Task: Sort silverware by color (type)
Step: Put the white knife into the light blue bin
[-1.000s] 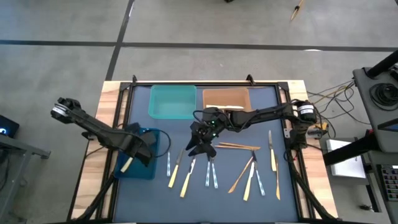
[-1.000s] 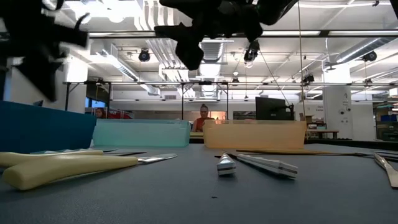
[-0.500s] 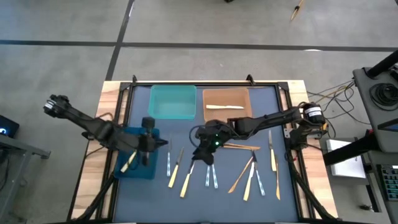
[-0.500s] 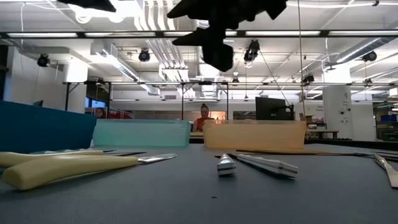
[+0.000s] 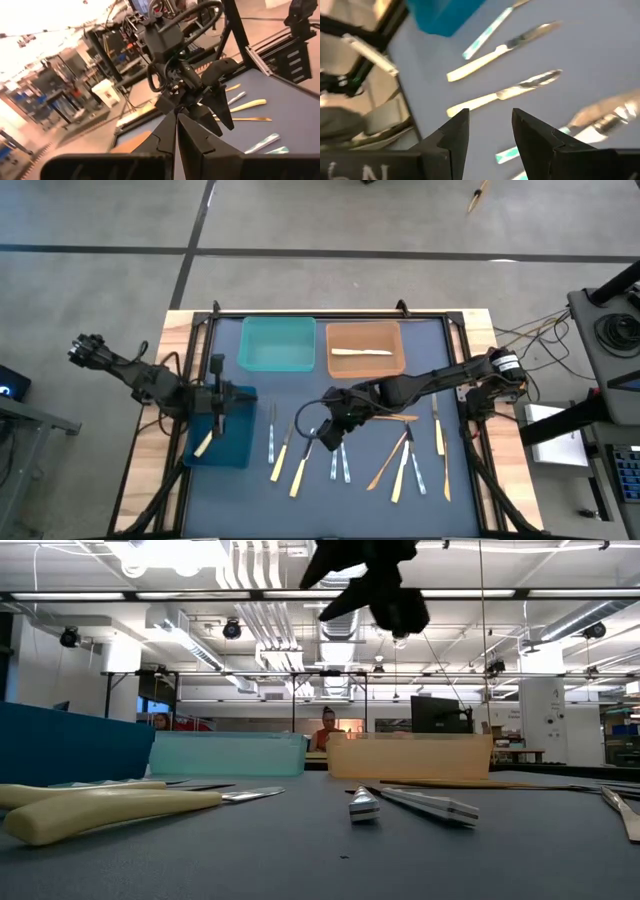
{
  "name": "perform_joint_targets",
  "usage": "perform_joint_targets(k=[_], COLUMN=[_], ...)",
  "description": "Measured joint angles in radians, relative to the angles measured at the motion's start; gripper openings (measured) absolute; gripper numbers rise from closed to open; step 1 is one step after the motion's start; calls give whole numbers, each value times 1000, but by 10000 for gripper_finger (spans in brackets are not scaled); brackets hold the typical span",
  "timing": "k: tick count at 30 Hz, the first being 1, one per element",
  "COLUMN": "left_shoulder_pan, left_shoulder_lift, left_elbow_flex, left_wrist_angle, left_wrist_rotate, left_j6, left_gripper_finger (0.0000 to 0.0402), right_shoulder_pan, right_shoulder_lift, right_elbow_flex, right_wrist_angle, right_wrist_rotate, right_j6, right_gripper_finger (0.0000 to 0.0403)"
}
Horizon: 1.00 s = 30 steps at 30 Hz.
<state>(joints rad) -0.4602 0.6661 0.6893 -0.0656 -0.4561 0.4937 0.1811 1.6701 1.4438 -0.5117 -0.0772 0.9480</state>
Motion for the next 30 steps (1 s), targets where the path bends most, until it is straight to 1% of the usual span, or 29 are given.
perform_joint_targets(k=[2, 6, 9, 11, 14, 18, 23, 30], left_shoulder_pan=[1, 7, 6, 6, 7, 7, 7, 8], left_shoulder_lift=[-4, -4, 3, 7, 15, 24, 27, 26], left_elbow_flex=[0, 0, 0, 0, 0, -13, -27, -29], left_wrist_angle=[13, 56, 105, 115, 108, 101, 100, 102], left_wrist_rotate=[0, 0, 3, 3, 3, -3, -6, -28], left_j6=[47, 168, 249, 273, 268, 221, 223, 223], left_gripper_finger=[0, 0, 0, 0, 0, 0, 0, 0], right_shoulder_pan=[7, 13, 21, 30, 44, 56, 64, 64], right_shoulder_lift=[0, 0, 0, 10, 41, 92, 144, 218], right_elbow_flex=[20, 34, 28, 26, 26, 24, 24, 24], right_wrist_angle=[-61, -126, -152, -153, -155, -179, -212, -243], right_wrist_rotate=[25, 34, 35, 37, 35, 22, 4, -32], right_j6=[36, 127, 188, 209, 249, 314, 388, 422], right_gripper_finger=[140, 139, 140, 139, 138, 139, 138, 139])
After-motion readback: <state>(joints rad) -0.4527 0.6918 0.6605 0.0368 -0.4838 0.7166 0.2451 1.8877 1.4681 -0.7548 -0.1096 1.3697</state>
